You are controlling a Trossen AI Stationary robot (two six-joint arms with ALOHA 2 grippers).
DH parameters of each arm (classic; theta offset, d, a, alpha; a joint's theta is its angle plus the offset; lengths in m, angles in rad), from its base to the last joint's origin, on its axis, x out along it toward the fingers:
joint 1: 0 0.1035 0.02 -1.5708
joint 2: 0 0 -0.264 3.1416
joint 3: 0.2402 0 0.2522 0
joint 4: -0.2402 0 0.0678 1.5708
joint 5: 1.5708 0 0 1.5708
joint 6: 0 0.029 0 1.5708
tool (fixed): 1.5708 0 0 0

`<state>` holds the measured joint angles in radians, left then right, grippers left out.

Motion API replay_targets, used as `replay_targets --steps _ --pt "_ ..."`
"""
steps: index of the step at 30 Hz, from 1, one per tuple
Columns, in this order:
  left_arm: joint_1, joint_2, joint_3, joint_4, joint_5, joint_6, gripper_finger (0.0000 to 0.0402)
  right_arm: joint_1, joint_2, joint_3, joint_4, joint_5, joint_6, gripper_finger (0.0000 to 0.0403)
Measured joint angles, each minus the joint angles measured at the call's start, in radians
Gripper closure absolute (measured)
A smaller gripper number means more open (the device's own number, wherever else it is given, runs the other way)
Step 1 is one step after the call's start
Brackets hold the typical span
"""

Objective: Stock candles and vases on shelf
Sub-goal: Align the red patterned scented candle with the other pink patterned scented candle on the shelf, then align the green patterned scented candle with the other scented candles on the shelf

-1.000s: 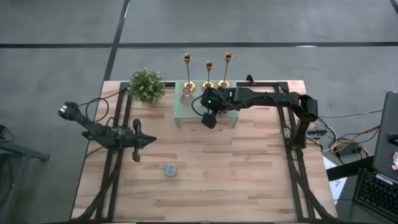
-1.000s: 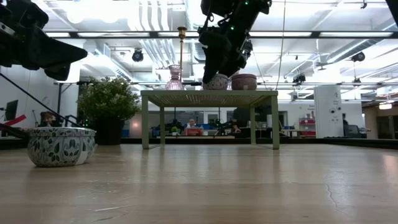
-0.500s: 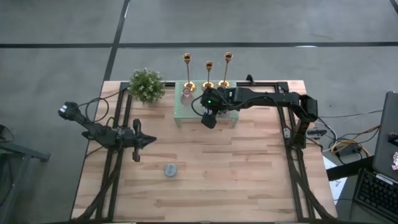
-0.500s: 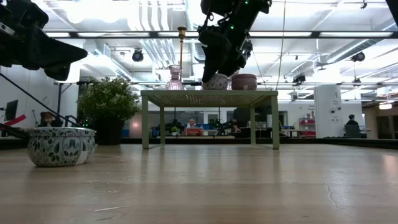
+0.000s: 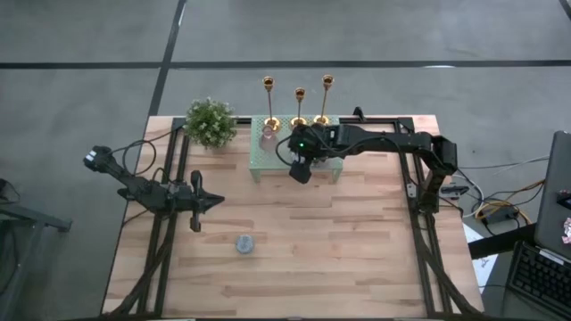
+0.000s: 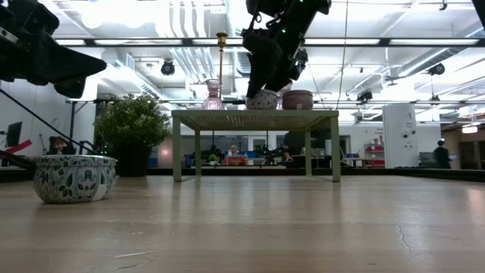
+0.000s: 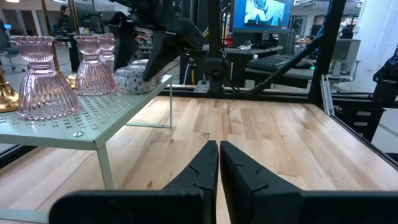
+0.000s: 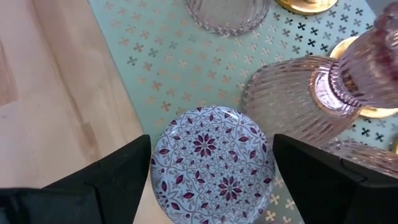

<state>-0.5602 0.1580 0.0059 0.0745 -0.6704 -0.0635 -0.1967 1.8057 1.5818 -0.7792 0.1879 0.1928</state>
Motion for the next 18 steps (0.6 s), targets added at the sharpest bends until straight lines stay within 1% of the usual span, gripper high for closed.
replay_targets --steps 3,10,18 --pt "0.000 0.000 0.000 0.000 0.000 0.000 0.0381 0.000 -0.004 0.000 0.000 0.022 -0.013 0.0076" --pt "0.000 0.000 0.000 0.000 0.000 0.000 0.0381 0.000 -0.013 0.000 0.000 0.023 -0.013 0.0076" --pt "0.000 0.000 0.000 0.000 0.000 0.000 0.0381 0.000 -0.080 0.000 0.006 0.025 -0.013 0.0076"
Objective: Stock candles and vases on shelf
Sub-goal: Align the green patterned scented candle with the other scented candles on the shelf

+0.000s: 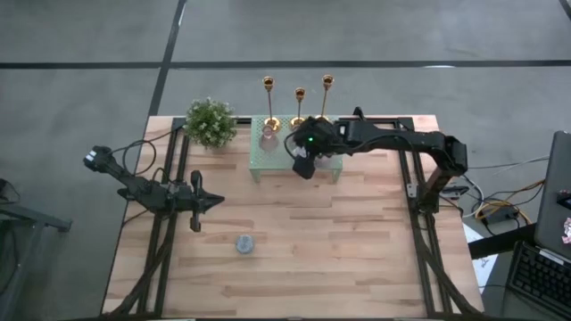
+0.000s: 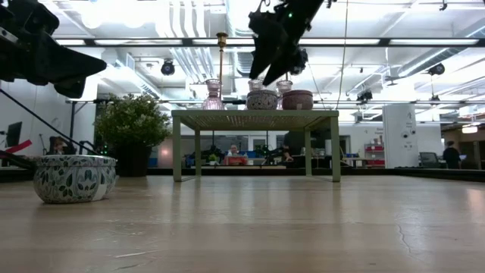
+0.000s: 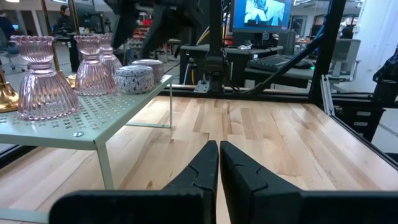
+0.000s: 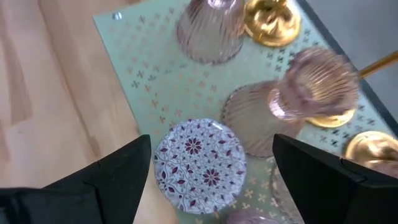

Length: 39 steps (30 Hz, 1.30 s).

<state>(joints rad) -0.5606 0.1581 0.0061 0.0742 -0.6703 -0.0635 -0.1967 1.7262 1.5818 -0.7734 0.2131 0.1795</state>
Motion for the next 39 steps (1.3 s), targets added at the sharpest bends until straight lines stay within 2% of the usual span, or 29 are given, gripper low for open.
replay_targets --steps 9,12,17,23,28,31,39 --pt "0.000 0.000 0.000 0.000 0.000 0.000 0.0381 0.026 -0.104 0.000 0.000 -0.001 0.001 0.0077" --pt "0.000 0.000 0.000 0.000 0.000 0.000 0.0381 0.056 -0.137 0.000 -0.006 -0.001 0.002 0.0090" --pt "0.000 0.000 0.000 0.000 0.000 0.000 0.0381 0.145 -0.183 -0.001 0.001 -0.001 0.008 0.0156" --pt "0.000 0.000 0.000 0.000 0.000 0.000 0.0381 0.261 -0.234 -0.060 0.063 -0.001 0.020 0.0282" --pt "0.000 0.000 0.000 0.000 0.000 0.000 0.0381 0.359 -0.300 -0.177 0.207 0.004 0.022 0.0380" --pt "0.000 0.000 0.000 0.000 0.000 0.000 0.0381 0.418 -0.356 -0.252 0.284 0.048 0.004 0.0388" --pt "0.000 0.000 0.000 0.000 0.000 0.000 0.0381 0.472 -0.530 -0.493 0.451 0.053 -0.079 0.0394"
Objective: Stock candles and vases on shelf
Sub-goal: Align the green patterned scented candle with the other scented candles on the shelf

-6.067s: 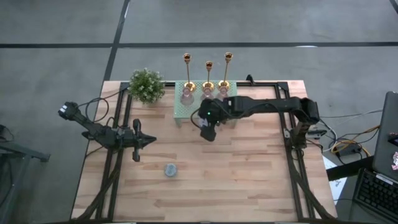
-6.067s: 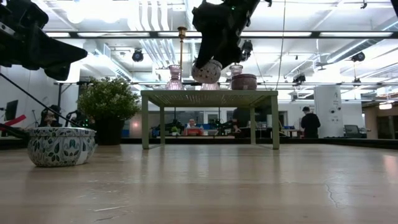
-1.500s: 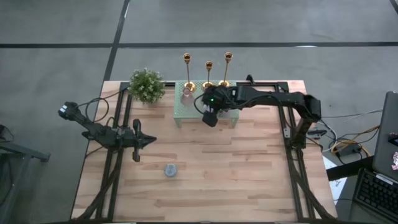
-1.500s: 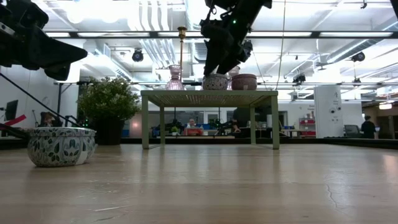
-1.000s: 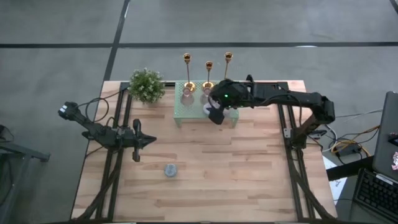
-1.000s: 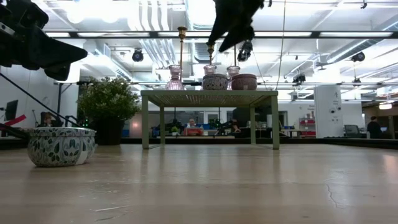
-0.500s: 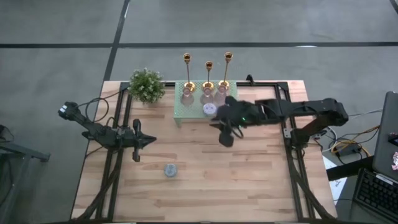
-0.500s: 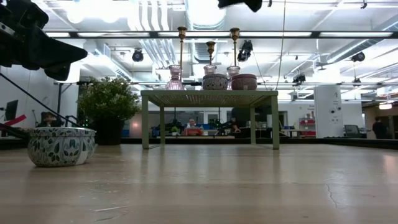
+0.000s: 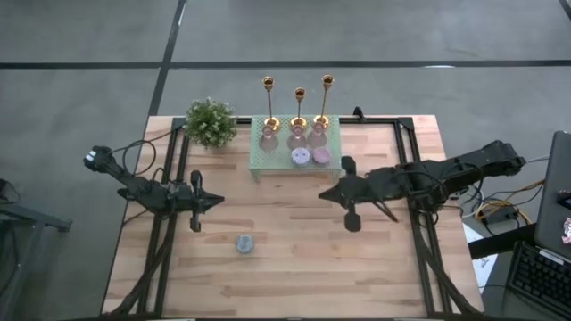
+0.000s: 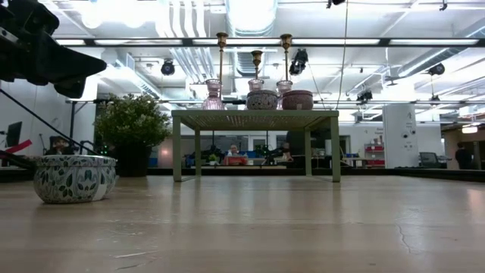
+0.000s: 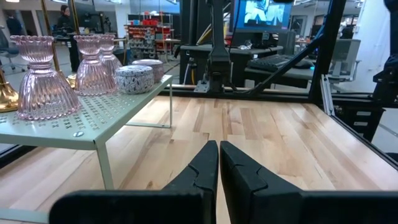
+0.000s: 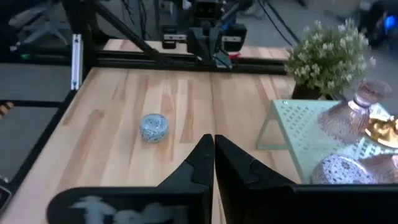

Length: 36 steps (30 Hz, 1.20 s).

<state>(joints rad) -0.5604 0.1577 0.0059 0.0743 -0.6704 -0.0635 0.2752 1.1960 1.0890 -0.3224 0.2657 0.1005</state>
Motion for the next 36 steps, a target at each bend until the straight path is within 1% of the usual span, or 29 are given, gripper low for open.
replay_targets --steps 2,6,14,18,23,27,31,36 --pt "0.000 0.000 0.000 0.000 0.000 0.000 0.0381 0.005 -0.044 -0.073 0.061 -0.002 -0.026 0.0394" --pt "0.000 0.000 0.000 0.000 0.000 0.000 0.0381 0.007 -0.138 -0.212 0.189 -0.011 -0.026 0.0394" --pt "0.000 0.000 0.000 0.000 0.000 0.000 0.0381 0.010 -0.299 -0.441 0.318 -0.015 -0.014 0.0394" --pt "0.000 0.001 0.000 0.000 0.000 0.000 0.0381 0.011 -0.378 -0.547 0.412 -0.046 -0.027 0.0394" --pt "0.000 0.002 0.000 0.000 0.000 0.000 0.0381 0.010 -0.501 -0.667 0.452 -0.047 -0.025 0.0394" --pt "0.000 0.002 0.000 0.000 0.000 0.000 0.0381 0.011 -0.615 -0.760 0.517 -0.049 -0.023 0.0394" --pt "0.000 0.002 0.000 0.000 0.000 0.000 0.0381 0.011 -0.719 -0.835 0.524 -0.049 -0.025 0.0394" --pt "0.000 0.002 0.000 0.000 0.000 0.000 0.0381 0.011 -0.818 -0.915 0.521 -0.046 -0.005 0.0394"
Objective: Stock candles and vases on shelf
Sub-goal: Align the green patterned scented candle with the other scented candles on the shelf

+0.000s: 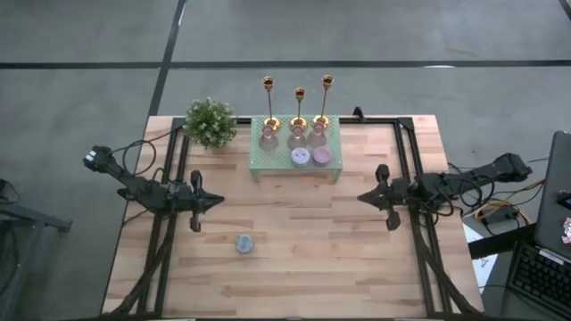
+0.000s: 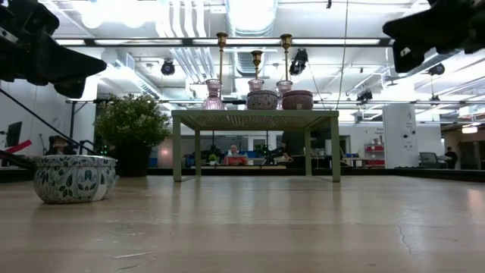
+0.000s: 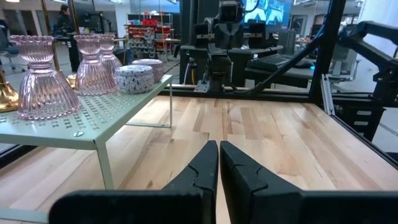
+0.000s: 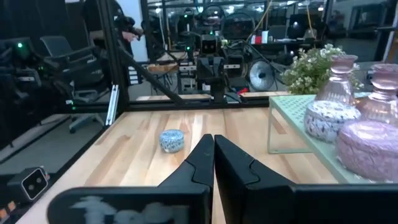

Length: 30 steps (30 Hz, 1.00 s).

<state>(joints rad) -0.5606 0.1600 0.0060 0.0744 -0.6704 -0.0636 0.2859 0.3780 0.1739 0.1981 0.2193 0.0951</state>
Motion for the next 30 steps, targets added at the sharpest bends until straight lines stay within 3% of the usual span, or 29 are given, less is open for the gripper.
replay_targets --steps 13,30 --pt "0.000 0.000 0.000 0.000 0.000 0.000 0.0381 -0.003 -0.146 -0.165 -0.003 0.051 0.049 0.0394" --pt "0.000 0.000 0.000 0.000 0.000 0.000 0.0381 -0.003 -0.152 -0.165 -0.045 0.072 0.062 0.0394"
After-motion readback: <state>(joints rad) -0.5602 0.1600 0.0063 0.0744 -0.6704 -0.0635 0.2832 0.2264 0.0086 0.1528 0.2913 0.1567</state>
